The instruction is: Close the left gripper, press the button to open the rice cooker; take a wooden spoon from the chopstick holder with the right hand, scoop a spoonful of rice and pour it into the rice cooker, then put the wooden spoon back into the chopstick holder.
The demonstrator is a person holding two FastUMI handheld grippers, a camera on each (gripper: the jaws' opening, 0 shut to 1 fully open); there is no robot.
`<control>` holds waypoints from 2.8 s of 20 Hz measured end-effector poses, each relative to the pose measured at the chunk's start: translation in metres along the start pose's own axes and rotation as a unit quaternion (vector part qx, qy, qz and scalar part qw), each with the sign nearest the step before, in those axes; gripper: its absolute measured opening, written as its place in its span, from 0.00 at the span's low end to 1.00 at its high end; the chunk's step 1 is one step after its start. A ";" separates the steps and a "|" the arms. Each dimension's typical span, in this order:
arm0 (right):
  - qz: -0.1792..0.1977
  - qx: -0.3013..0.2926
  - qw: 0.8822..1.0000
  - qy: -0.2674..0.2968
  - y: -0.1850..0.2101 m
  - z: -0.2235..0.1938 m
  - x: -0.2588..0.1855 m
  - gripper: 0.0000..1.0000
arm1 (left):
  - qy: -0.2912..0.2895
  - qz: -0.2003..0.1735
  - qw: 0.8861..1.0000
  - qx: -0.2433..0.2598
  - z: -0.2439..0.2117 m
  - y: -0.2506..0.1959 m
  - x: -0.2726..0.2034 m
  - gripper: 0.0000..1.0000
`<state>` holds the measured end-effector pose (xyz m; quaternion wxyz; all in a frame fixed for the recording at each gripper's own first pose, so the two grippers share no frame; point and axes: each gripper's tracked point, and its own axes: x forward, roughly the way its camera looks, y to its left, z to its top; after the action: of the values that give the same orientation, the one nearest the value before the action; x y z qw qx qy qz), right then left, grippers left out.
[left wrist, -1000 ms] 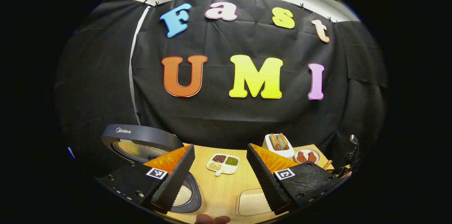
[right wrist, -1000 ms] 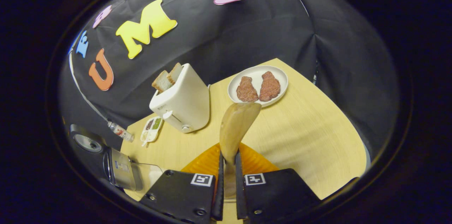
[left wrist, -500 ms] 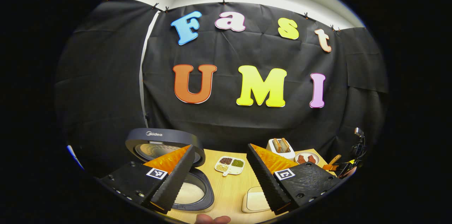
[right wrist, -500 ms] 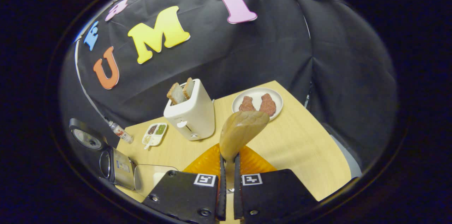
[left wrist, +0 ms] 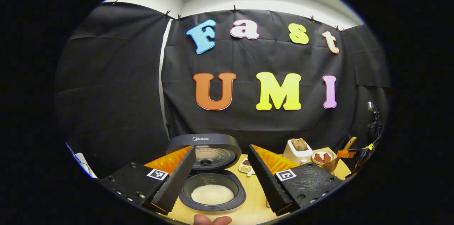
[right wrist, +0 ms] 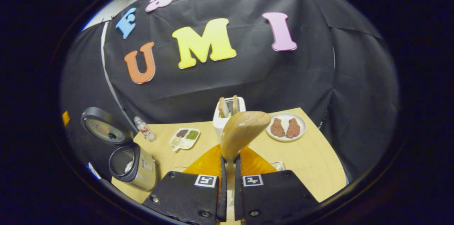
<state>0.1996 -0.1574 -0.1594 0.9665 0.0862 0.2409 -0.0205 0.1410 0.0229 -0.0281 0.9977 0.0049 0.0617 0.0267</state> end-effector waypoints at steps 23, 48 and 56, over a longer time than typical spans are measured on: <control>-0.058 -0.130 0.988 0.061 0.076 -0.169 0.071 0.14 | 0.036 0.051 0.998 0.014 -0.020 0.088 -0.055 0.95; 0.088 0.388 0.912 0.097 0.017 -0.108 0.034 0.13 | 0.033 0.015 0.999 0.010 -0.017 0.019 -0.037 0.95; 0.137 0.361 0.921 0.057 0.058 -0.021 -0.005 0.13 | 0.018 0.024 0.999 0.016 -0.027 0.029 -0.052 0.96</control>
<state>0.1900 -0.0963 -0.1662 0.8478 0.4621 0.2582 0.0316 0.0842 0.0490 -0.0477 0.9953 0.0219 0.0803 0.0499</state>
